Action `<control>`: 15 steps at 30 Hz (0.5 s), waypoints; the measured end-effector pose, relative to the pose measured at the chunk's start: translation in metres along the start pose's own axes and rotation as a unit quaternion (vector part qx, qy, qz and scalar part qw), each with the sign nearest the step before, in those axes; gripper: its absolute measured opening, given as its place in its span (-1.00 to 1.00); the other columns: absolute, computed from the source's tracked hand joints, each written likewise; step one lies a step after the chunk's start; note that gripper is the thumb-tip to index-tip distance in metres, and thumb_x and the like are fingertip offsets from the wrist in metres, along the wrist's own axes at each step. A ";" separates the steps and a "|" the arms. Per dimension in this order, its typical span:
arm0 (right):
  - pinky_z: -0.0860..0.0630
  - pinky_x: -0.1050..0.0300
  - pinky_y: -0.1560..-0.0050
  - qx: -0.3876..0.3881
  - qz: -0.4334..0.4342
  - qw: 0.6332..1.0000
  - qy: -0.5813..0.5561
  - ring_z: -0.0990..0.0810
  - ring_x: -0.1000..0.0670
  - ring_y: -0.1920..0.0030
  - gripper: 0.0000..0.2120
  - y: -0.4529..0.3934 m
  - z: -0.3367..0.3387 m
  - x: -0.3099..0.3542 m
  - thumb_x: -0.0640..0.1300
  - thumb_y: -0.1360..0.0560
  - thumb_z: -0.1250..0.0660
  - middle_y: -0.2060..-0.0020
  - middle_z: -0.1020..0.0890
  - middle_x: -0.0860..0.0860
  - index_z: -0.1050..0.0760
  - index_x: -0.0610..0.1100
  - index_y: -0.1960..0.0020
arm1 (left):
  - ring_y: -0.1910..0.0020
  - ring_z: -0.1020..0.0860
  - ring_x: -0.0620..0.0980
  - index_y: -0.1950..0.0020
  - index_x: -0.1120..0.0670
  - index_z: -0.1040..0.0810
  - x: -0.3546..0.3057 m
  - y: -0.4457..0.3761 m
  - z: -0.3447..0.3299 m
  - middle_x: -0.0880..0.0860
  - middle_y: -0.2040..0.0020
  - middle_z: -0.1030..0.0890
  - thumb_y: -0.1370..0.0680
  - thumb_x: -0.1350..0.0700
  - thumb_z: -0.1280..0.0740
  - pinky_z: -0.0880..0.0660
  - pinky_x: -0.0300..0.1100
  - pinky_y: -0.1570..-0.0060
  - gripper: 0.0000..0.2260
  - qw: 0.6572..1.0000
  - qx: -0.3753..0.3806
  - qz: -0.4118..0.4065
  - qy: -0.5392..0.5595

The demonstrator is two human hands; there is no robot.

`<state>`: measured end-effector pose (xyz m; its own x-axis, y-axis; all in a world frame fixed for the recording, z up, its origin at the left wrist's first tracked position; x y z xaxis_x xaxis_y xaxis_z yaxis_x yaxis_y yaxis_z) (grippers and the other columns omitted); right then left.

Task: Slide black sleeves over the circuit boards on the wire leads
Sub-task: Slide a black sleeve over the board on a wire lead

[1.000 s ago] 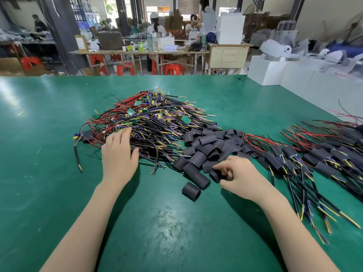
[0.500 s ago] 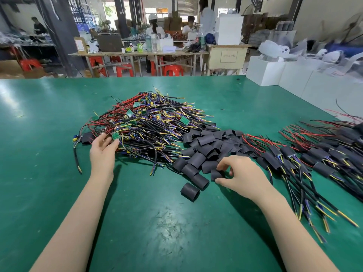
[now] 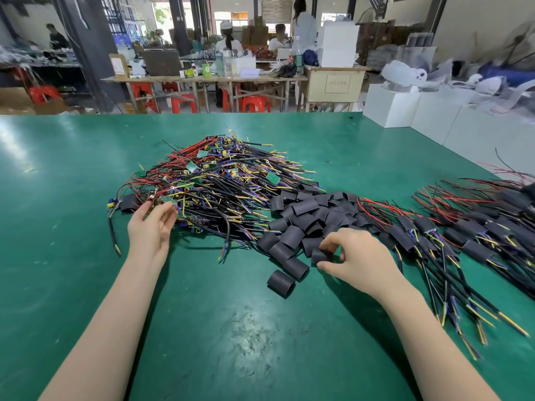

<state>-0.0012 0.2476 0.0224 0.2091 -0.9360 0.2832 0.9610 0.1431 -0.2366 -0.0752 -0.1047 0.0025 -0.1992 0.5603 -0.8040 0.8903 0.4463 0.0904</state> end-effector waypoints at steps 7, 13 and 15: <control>-0.32 0.17 0.21 -0.007 0.002 1.000 0.004 -0.51 -0.04 0.09 -0.82 -0.001 0.001 -0.001 0.07 -0.37 -0.43 0.19 -0.51 0.09 -0.57 0.02 0.08 | 0.16 -0.60 0.06 -0.11 0.37 -0.44 -0.018 0.026 -0.006 0.23 0.05 -0.55 -0.54 0.35 -0.19 -0.59 -0.25 0.11 -0.82 0.966 0.021 0.127 0.225; -0.38 0.17 0.21 -0.007 0.002 1.000 0.006 -0.50 -0.02 0.11 -0.84 -0.001 0.000 0.001 0.07 -0.36 -0.42 0.21 -0.51 0.10 -0.57 0.02 0.12 | 0.18 -0.57 -0.10 0.05 0.03 -0.67 -0.030 0.026 -0.008 -0.01 0.26 -0.54 -0.59 0.05 -0.28 -0.53 -0.26 -0.01 -0.82 0.989 0.096 0.082 -0.074; -0.38 0.17 0.22 -0.008 0.000 1.000 0.007 -0.50 -0.02 0.11 -0.84 0.000 0.000 0.001 0.07 -0.36 -0.41 0.21 -0.51 0.10 -0.58 0.02 0.12 | 0.21 -0.54 -0.11 0.04 0.01 -0.67 -0.030 0.029 -0.011 -0.04 0.30 -0.46 -0.58 0.07 -0.29 -0.56 -0.31 0.00 -0.85 0.985 0.121 0.053 -0.106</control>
<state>-0.0012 0.2465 0.0232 0.2071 -0.9403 0.2699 0.9578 0.1386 -0.2518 -0.0481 -0.1013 0.0360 -0.0315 0.4245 -0.9049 0.9782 0.1989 0.0593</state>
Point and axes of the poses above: each hand's wrist, its own y-axis away from the middle knuckle, its own z-axis out of the back of the hand, x = y × z, the point moved 3 cm from there along -y, towards the middle knuckle
